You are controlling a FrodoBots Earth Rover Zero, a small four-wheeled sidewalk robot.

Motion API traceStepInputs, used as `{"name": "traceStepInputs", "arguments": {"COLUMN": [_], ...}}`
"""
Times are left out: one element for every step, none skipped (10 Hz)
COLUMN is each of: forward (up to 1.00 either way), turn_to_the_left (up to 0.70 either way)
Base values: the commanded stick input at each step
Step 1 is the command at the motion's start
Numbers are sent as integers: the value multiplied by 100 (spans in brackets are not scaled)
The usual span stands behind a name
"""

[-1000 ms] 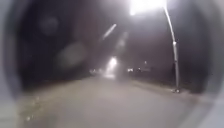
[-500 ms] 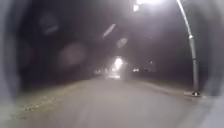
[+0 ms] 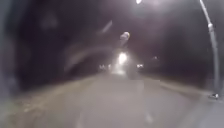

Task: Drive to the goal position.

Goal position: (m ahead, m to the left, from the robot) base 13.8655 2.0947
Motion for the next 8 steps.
{"name": "traceStepInputs", "arguments": {"forward": [100,100,100,100,100,100,100,100], "turn_to_the_left": [-2,-3,-4,-5,-4,-4,-4,-4]}}
